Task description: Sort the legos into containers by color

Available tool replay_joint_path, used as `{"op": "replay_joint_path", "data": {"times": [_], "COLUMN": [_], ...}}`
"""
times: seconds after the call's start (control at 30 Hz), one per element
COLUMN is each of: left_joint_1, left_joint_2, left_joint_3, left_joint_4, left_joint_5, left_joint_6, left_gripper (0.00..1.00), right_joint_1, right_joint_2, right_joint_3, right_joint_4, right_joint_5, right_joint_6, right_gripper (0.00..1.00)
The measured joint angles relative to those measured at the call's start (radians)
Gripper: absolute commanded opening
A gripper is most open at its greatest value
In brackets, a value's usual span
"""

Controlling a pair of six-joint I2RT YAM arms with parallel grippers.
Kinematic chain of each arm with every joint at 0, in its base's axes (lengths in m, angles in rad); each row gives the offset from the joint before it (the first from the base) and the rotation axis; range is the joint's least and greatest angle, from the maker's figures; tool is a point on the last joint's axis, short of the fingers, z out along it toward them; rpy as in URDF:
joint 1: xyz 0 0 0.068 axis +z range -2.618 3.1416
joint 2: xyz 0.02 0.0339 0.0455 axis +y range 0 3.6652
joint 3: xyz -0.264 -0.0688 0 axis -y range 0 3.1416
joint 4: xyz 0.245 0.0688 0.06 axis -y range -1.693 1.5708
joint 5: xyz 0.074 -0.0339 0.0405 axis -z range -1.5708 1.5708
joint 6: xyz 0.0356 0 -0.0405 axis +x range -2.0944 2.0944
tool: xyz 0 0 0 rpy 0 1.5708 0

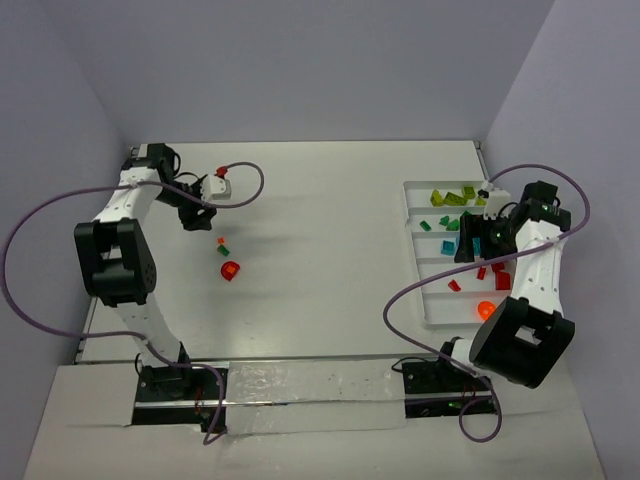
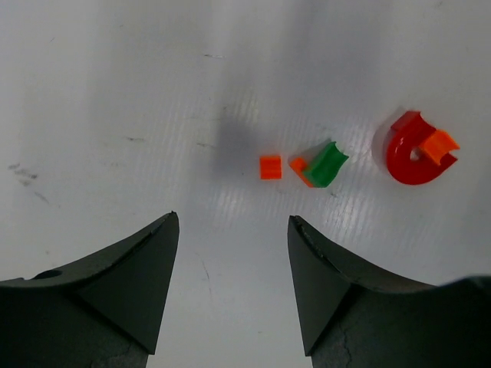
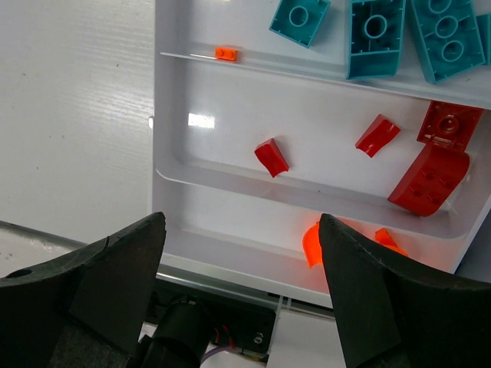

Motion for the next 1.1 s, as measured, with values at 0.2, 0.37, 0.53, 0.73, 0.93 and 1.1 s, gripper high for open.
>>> {"op": "replay_joint_path", "data": {"times": [0.2, 0.37, 0.53, 0.73, 0.93, 1.1], "left_joint_1": [-0.014, -0.029, -0.043, -0.092, -0.123, -0.123], "left_joint_2": [0.068, 0.067, 0.067, 0.067, 0.067, 0.068], "left_joint_3": [0.017, -0.079, -0.131, -0.147, -0.171, -0.179], "left_joint_4": [-0.110, -0.101, -0.083, -0.052, -0.031, -0.013], "left_joint_5": [0.007, 0.003, -0.010, -0.029, -0.045, -0.082], "left_joint_6": [0.209, 0.281, 0.316, 0.336, 0.341, 0.341], "left_gripper": [0.65, 0.61, 0.58, 0.57, 0.56, 0.53], "right_joint_1": [0.001, 0.002, 0.002, 0.004, 0.004, 0.004], "right_joint_2": [0.000, 0.013, 0.048, 0.066, 0.066, 0.066], "right_joint_3": [-0.015, -0.019, -0.019, -0.019, -0.019, -0.019], "right_joint_4": [0.001, 0.001, 0.001, 0.001, 0.000, 0.000], "right_joint_5": [0.003, 0.003, -0.001, -0.006, -0.005, -0.005], "right_joint_6": [0.004, 0.010, 0.019, 0.028, 0.028, 0.028], "right_gripper": [0.88, 0.88, 0.88, 0.88, 0.88, 0.88]}}
